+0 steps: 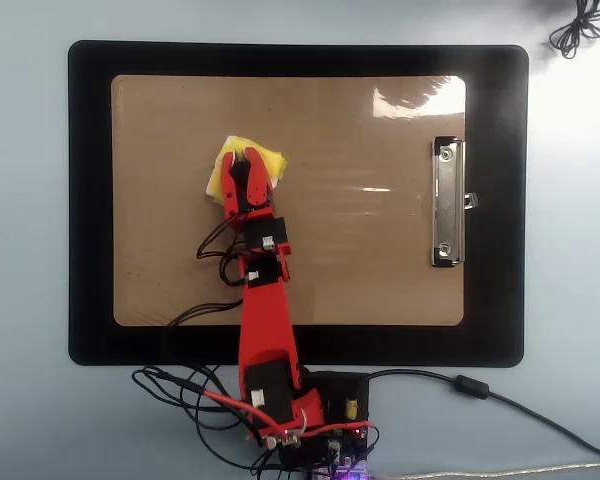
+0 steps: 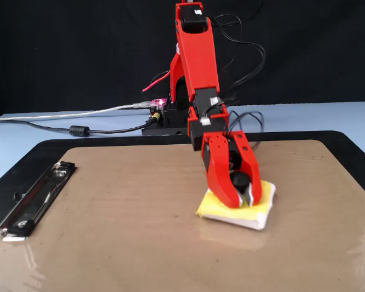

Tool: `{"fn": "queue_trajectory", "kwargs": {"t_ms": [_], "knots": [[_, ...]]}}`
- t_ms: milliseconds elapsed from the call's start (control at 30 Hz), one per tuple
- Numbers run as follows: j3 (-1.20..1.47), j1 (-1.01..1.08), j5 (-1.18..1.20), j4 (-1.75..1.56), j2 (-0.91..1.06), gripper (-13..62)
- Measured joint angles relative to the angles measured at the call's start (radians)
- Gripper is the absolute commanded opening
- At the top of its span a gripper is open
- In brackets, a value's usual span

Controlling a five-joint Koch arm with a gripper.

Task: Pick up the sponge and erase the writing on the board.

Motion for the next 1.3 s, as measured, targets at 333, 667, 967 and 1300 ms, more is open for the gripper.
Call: {"fn": "queue_trajectory", "kwargs": {"t_ms": [333,667,967,1300], "knots": [[0.399,-0.572,-0.273,0.209,0.482,-7.6],[0.201,-0.680,-0.301,0.199,0.281,-7.6],[0.187,-0.683,-0.304,0.193,0.252,31.7],[0.212,-0.689,-0.334,0.210,0.411,33.9]]}}
